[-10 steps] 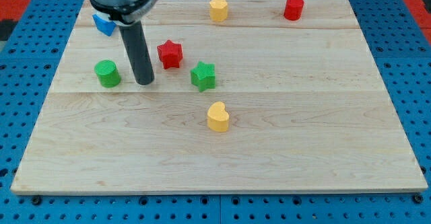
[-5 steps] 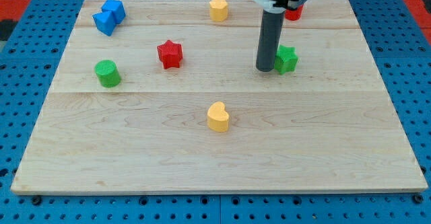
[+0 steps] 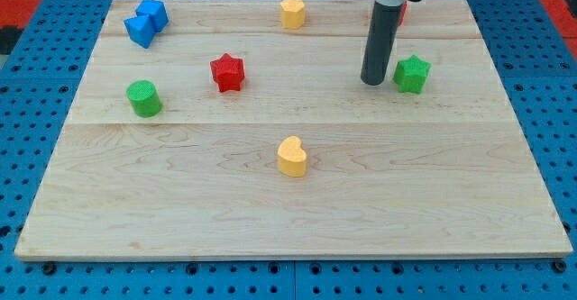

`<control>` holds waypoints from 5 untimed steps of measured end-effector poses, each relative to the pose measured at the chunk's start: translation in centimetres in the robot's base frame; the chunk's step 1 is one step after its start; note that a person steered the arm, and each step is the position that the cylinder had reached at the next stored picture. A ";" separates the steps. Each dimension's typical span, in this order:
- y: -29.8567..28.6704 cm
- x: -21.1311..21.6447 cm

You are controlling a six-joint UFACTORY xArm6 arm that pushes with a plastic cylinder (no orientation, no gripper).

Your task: Move green star parallel to red circle

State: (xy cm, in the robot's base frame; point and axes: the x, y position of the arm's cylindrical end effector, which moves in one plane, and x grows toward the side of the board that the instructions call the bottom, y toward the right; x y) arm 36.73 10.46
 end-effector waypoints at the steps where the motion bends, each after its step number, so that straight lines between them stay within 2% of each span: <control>1: -1.8 0.0; 2: -4.4 0.0; 3: -9.8 -1.2; 5: -17.3 -5.7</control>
